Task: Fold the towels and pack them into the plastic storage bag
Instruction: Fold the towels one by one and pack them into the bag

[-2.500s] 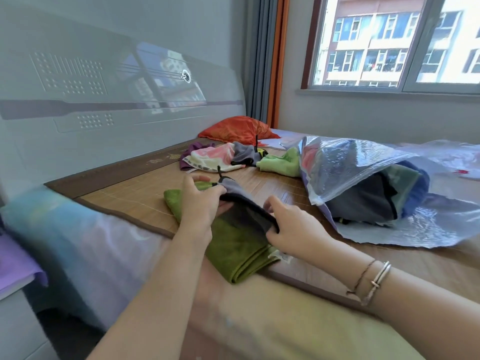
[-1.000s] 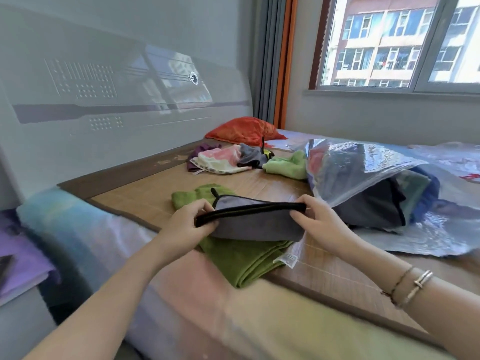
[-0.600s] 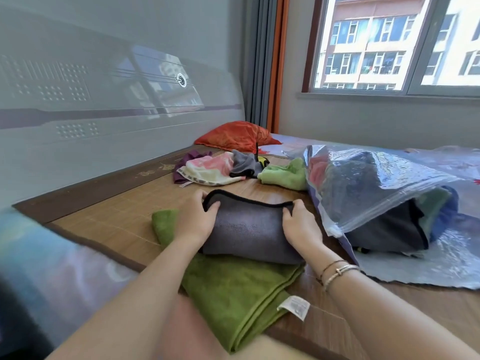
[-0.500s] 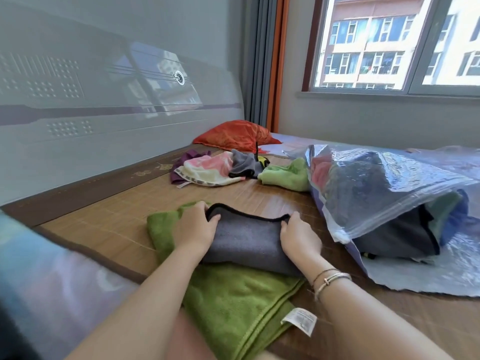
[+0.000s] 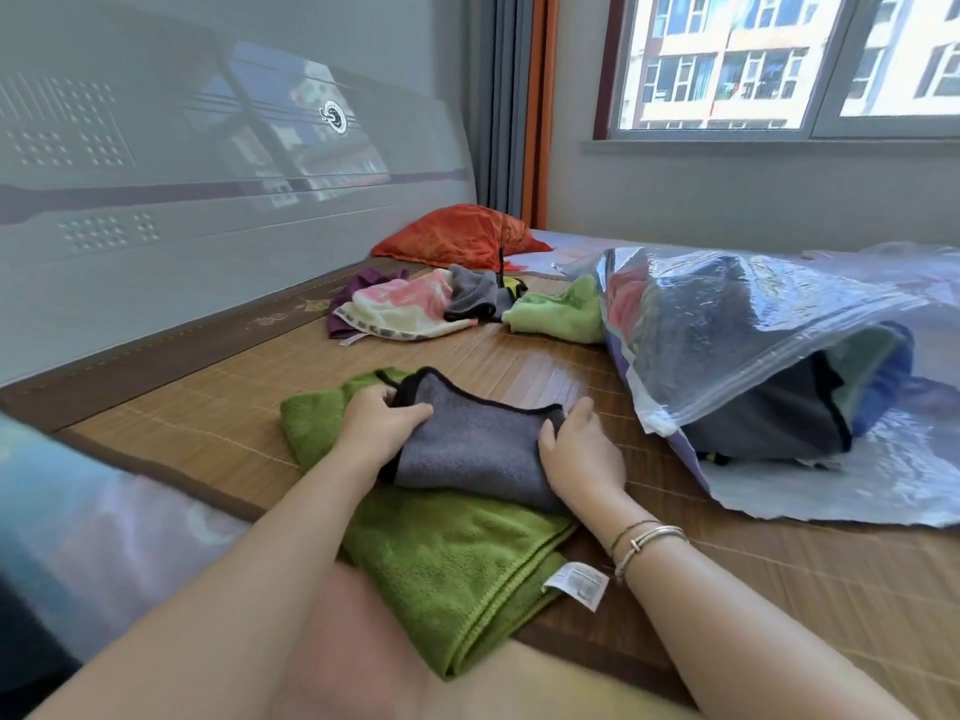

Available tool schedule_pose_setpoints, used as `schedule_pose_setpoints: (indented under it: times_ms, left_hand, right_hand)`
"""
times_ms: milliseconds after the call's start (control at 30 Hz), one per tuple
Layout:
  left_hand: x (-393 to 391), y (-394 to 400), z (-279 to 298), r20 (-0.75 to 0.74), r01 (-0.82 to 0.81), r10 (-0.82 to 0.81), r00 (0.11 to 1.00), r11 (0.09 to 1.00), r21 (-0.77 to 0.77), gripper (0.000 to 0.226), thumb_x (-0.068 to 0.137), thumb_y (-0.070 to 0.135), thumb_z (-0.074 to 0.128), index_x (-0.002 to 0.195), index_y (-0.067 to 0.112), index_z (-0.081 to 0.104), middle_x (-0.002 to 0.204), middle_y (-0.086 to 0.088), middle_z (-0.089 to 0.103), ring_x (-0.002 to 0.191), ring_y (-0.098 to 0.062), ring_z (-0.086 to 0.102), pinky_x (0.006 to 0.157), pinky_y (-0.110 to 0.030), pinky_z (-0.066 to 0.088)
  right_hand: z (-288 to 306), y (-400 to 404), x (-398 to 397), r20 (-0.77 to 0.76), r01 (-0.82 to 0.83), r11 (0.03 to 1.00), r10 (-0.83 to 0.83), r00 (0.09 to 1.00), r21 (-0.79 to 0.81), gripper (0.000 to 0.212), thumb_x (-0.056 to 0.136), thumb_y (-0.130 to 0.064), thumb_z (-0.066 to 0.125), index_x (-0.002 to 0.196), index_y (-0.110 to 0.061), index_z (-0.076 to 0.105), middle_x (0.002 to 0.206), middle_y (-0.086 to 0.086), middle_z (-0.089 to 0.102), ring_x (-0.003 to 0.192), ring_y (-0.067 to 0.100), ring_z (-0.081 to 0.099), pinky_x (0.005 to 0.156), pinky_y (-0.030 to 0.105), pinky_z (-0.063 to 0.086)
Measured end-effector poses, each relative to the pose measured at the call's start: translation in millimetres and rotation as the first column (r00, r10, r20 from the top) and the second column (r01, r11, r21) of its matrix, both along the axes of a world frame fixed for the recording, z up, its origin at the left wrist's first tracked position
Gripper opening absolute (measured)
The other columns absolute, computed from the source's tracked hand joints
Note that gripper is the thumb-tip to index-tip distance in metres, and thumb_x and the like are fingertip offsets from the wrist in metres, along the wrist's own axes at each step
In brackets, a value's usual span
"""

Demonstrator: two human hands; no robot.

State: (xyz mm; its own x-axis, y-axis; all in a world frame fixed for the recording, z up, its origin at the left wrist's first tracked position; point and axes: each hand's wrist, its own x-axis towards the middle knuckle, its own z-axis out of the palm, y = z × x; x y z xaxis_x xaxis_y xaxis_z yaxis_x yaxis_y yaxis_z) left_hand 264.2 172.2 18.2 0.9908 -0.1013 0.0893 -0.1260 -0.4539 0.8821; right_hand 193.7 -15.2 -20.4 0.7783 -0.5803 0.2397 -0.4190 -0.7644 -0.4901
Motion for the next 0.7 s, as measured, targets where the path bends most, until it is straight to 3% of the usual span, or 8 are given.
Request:
schedule_pose_setpoints:
  times_ms: [133,200,267,367,433,533,600,700]
  left_hand:
    - [-36,0,34,0.186,0.179,-0.16,0.969,0.98,-0.09,0.013,0.086,0.022,0.066,0.093,0.018,0.056,0.086,0.001,0.06,0.083,-0.02,0.059,0.073,-0.034,0.045]
    - [-62,-5,53,0.207,0.256,-0.229,0.951,0.961,-0.11,0.01,0.087,0.024,0.063,0.087,0.024,0.053,0.085,-0.001,0.061,0.08,-0.021,0.06,0.073,-0.036,0.047]
    - [-90,-12,71,0.222,0.309,-0.279,0.934,0.944,-0.117,0.007,0.088,0.022,0.061,0.088,0.023,0.054,0.085,-0.002,0.065,0.076,-0.019,0.062,0.068,-0.035,0.049]
    - [-135,-25,99,0.256,0.421,-0.382,0.888,0.899,-0.118,0.012,0.089,0.018,0.059,0.101,0.016,0.059,0.088,-0.003,0.066,0.075,-0.014,0.06,0.063,-0.028,0.046]
    - [-161,-37,110,0.246,0.493,-0.458,0.854,0.864,-0.103,0.012,0.088,0.015,0.059,0.099,0.019,0.061,0.084,0.003,0.067,0.074,-0.011,0.06,0.063,-0.026,0.046]
    - [-195,-59,114,0.212,0.599,-0.575,0.79,0.798,-0.067,0.013,0.087,0.011,0.058,0.085,0.024,0.059,0.071,0.013,0.066,0.069,-0.005,0.062,0.062,-0.024,0.049]
    - [-215,-79,111,0.182,0.643,-0.63,0.755,0.766,-0.018,0.01,0.088,0.014,0.057,0.086,0.023,0.058,0.075,0.006,0.065,0.071,-0.01,0.062,0.063,-0.026,0.049]
    - [-233,-117,98,0.256,0.622,-0.622,0.74,0.778,0.09,0.005,0.089,0.014,0.058,0.093,0.016,0.058,0.072,0.006,0.06,0.06,0.005,0.056,0.053,-0.01,0.042]
  right_hand:
    - [6,13,-44,0.005,-0.211,0.974,0.212,0.977,-0.085,0.065,0.096,-0.029,0.046,0.147,-0.002,0.016,0.149,0.017,0.025,0.132,0.033,0.035,0.107,0.04,0.034]
    - [14,16,-72,0.007,-0.343,0.937,0.344,0.939,-0.062,0.071,0.096,-0.024,0.048,0.151,-0.007,0.007,0.158,0.011,0.009,0.143,0.029,0.02,0.114,0.038,0.028]
    - [28,16,-101,0.098,-0.428,0.903,0.43,0.898,-0.039,0.075,0.093,-0.021,0.052,0.152,-0.013,0.007,0.16,0.002,0.004,0.145,0.024,0.019,0.114,0.036,0.029]
    - [56,8,-148,0.31,-0.456,0.889,0.447,0.839,-0.048,0.079,0.085,-0.019,0.058,0.149,-0.025,0.013,0.157,-0.01,0.011,0.132,0.018,0.04,0.104,0.037,0.041]
    - [74,-4,-178,0.398,-0.44,0.898,0.41,0.821,-0.016,0.081,0.079,-0.018,0.061,0.146,-0.031,0.017,0.151,-0.009,0.028,0.122,0.013,0.049,0.098,0.036,0.046]
    - [91,-27,-218,0.442,-0.485,0.844,0.354,0.824,0.228,0.068,0.077,-0.008,0.058,0.133,-0.037,0.032,0.11,0.002,0.061,0.074,0.017,0.066,0.066,0.041,0.058]
    - [95,-47,-239,0.387,-0.49,0.73,0.326,0.862,0.476,0.048,0.083,0.001,0.053,0.124,-0.025,0.044,0.096,0.014,0.064,0.054,0.022,0.065,0.054,0.038,0.059]
    - [92,-83,-259,0.385,-0.418,0.656,0.205,0.9,0.629,0.019,0.092,0.0,0.054,0.111,-0.001,0.052,0.103,0.017,0.065,0.061,0.028,0.07,0.061,0.037,0.06]
